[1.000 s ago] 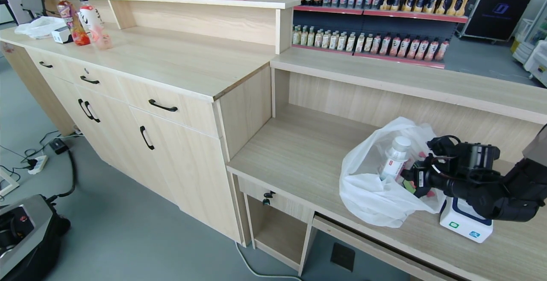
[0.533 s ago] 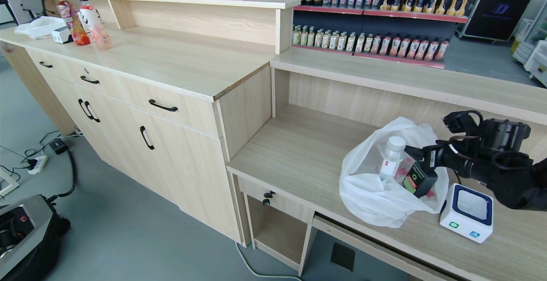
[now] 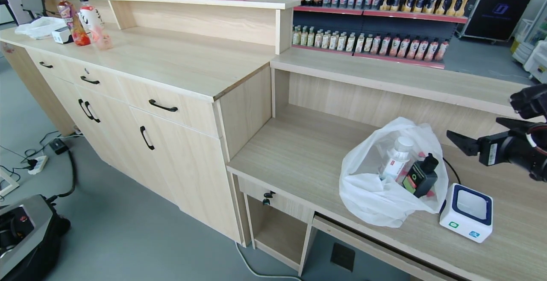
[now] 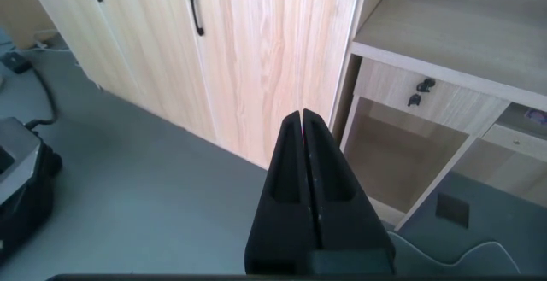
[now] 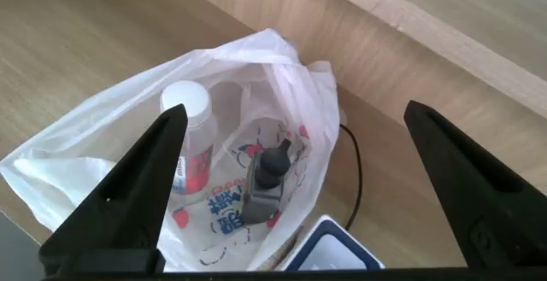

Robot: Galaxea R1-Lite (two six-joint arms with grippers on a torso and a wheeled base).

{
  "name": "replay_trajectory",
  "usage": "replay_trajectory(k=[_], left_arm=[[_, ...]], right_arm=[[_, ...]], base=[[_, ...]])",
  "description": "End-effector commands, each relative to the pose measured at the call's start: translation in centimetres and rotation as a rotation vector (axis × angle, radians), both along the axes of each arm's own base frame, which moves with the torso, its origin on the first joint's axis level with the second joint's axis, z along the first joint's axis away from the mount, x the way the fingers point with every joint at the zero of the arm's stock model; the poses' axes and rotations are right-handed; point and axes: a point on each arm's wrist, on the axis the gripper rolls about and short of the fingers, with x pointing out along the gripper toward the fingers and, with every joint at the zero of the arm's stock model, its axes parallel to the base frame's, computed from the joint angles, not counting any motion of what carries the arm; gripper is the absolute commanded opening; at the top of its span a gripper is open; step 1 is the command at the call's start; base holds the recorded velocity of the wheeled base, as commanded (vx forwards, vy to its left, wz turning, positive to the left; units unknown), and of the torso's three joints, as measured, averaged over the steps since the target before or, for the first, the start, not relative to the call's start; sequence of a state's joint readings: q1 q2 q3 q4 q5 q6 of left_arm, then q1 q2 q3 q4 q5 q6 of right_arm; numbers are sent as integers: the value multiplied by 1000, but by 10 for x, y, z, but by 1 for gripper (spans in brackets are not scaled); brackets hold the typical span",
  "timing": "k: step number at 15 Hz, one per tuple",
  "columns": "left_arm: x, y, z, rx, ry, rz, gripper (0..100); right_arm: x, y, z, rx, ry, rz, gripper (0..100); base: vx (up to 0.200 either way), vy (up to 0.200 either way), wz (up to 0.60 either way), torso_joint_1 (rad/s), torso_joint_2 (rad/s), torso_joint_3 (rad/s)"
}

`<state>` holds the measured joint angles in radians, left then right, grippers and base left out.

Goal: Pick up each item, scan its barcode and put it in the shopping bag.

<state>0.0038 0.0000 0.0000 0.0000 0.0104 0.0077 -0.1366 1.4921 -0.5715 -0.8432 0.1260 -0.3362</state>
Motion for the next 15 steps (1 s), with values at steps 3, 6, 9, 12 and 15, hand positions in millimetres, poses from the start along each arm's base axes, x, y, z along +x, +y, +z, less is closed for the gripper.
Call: replay_trajectory(k=[3,6,9,12,15], left_arm=[[0,0,0,0,0,1,0],[0,0,0,0,0,1,0],[0,0,0,0,0,1,0],[0,0,0,0,0,1,0],[0,0,0,0,0,1,0]], right_arm=[[-41,2,16,-10,-56,-114,100],[-52,-1,20,37,-51,-236,100],[-59,-2,21,74,-73,-331,100],[-73,-3,9,214,-75,-359,100],[-118,4,-20,215,-43,-364,100]], base=[[0,0,-600,-1,2,4],[0,0,-600,6,2,2],[0,0,-600,1,1,4],[0,0,-200,-2,2,1],[0,0,0,0,0,0]])
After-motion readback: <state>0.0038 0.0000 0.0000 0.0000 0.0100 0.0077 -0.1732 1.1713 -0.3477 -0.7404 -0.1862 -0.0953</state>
